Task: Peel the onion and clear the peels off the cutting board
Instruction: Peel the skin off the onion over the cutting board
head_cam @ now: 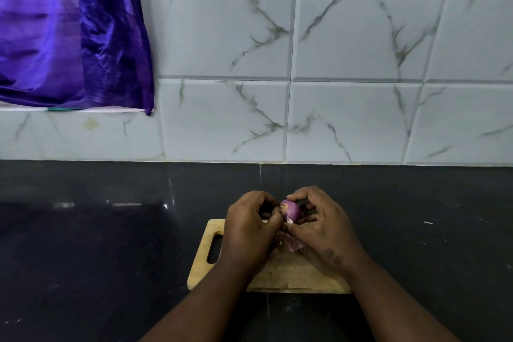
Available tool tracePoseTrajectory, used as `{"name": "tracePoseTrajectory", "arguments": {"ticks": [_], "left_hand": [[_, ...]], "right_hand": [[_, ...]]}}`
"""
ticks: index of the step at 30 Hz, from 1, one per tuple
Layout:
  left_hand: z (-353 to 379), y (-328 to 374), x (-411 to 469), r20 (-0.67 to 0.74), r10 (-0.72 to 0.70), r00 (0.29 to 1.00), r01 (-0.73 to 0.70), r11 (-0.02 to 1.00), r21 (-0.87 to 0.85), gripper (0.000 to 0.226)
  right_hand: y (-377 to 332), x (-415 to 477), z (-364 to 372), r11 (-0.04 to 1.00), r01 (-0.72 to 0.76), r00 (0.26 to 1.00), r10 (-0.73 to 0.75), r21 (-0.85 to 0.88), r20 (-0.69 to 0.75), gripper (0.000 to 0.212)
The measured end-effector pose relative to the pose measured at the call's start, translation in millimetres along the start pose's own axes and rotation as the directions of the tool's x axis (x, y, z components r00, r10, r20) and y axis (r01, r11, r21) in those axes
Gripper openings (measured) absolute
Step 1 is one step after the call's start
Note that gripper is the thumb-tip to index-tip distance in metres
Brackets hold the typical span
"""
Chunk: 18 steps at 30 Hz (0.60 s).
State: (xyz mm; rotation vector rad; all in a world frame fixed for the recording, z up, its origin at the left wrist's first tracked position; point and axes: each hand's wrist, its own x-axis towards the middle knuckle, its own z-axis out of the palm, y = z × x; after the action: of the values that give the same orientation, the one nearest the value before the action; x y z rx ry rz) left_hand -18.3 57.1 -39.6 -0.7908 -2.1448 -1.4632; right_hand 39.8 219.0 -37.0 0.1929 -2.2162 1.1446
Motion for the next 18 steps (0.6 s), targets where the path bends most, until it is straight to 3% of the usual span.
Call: {"name": "tracePoseTrajectory", "arguments": {"ticks": [5,11,18], "left_hand": [[-1.8,-2.7,2.6,-0.021,-0.124,0.992,0.12,0.98,-0.156,0.014],[-3.3,3.2,1.4,0.027,-0.115,0.993,0.118,0.964,-0.24,0.009],[-0.5,-2.9,1.9,0.029,-0.056,0.998,0.06,0.983,-0.173,0.013]], "right_hand": [[-4.2,-2.2,0.9,0.994,-0.041,0.999,0.042,0.105,-0.014,0.045],[-3.4,-1.8,-2.6,0.991,-0.072,0.997,0.076,0.11,-0.025,0.046],[-3.0,-0.7,-1.3,0.987,-0.089,0.996,0.093,0.135,-0.019,0.047]]}}
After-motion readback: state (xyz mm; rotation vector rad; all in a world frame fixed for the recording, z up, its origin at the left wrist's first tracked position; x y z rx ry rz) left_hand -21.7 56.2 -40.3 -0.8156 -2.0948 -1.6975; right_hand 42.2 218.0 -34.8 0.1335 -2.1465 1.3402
